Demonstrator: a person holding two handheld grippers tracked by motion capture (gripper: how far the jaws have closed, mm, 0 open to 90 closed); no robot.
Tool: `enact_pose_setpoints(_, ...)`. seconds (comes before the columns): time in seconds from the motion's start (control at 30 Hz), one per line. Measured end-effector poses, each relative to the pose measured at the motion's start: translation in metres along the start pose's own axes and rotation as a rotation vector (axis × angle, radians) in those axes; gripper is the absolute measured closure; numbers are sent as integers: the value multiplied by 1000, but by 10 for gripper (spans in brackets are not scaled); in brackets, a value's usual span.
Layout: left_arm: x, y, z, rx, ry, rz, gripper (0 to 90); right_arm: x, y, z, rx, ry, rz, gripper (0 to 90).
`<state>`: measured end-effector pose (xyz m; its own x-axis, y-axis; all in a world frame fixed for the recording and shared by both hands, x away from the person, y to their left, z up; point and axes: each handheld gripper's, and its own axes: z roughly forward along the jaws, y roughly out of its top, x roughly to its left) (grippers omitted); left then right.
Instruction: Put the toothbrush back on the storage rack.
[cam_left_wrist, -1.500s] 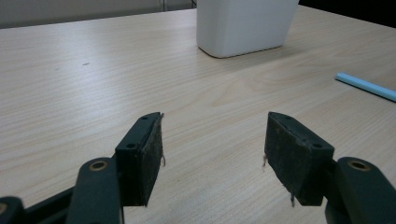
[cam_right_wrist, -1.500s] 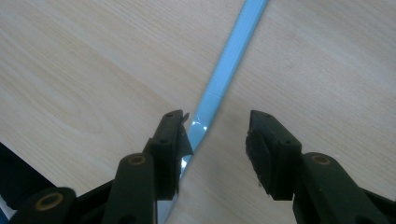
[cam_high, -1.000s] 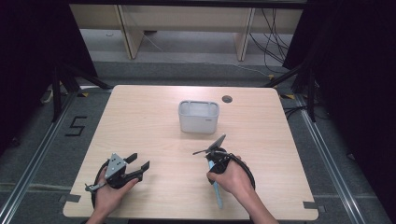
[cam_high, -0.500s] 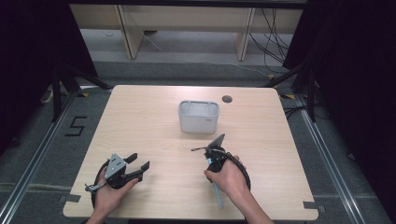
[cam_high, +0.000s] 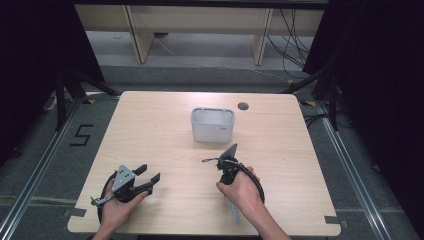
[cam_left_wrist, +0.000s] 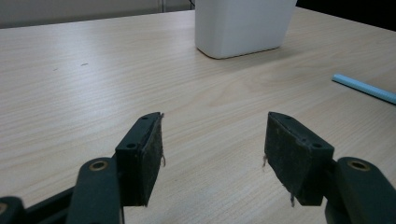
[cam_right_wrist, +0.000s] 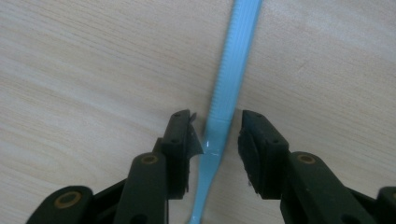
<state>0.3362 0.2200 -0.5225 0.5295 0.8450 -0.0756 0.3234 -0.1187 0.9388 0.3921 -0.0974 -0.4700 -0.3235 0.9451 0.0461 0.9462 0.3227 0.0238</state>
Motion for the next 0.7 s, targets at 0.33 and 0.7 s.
enact_pose_setpoints(0.33, 0, 0, 0, -7, -4, 0, 366, 4, 0, 5, 16, -28, -12, 718)
enact_pose_setpoints(0.7, -1, 0, 0, -9, -6, -2, 366, 2, -2, 5, 5, -42, -93, 790)
